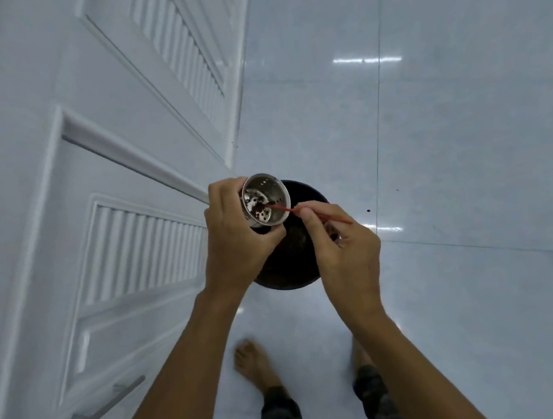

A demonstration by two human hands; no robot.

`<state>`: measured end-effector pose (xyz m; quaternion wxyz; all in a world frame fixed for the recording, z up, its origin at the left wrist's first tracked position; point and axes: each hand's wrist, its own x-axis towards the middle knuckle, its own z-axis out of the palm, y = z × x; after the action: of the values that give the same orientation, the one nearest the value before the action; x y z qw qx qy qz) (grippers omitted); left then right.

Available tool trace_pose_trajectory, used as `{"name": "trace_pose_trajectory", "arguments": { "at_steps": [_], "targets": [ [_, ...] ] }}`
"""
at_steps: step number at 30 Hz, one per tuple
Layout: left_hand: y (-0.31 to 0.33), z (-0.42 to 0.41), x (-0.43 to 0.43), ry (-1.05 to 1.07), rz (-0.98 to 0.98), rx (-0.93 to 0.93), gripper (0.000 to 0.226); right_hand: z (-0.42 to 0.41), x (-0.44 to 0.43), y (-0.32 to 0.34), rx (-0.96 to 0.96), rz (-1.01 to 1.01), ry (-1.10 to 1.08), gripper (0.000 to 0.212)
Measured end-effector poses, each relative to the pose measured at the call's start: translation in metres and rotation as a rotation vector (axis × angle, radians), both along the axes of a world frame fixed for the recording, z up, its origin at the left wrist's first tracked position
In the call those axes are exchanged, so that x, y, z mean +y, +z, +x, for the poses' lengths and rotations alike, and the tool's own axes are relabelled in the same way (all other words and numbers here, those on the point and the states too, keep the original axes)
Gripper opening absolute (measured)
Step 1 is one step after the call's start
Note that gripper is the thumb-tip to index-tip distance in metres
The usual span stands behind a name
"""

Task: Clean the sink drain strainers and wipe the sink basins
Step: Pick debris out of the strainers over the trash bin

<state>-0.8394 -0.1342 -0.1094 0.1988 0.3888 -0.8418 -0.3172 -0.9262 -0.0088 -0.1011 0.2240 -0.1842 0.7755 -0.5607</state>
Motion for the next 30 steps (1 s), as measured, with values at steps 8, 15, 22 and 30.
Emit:
{"name": "trace_pose_trajectory", "arguments": {
  "at_steps": [8, 15, 22, 30],
  "targets": [
    [-0.037, -0.004, 0.001, -0.070, 0.015, -0.065, 0.072, -0.005, 0.010, -0.034, -0.074, 0.053, -0.087, 0.016],
    [-0.046, 0.001, 0.001, -0.142, 0.002, -0.132, 0.073, -0.003, 0.012, -0.044, -0.034, 0.145, 0.009, 0.016],
    [-0.053, 0.004, 0.001, -0.139, 0.006, -0.187, 0.074, 0.004, 0.008, -0.049, 0.031, 0.141, 0.094, 0.019],
    [-0.063, 0.010, 0.002, -0.141, 0.051, -0.232, 0.077, 0.002, 0.008, -0.067, 0.057, 0.179, 0.123, 0.018]
  ]
}}
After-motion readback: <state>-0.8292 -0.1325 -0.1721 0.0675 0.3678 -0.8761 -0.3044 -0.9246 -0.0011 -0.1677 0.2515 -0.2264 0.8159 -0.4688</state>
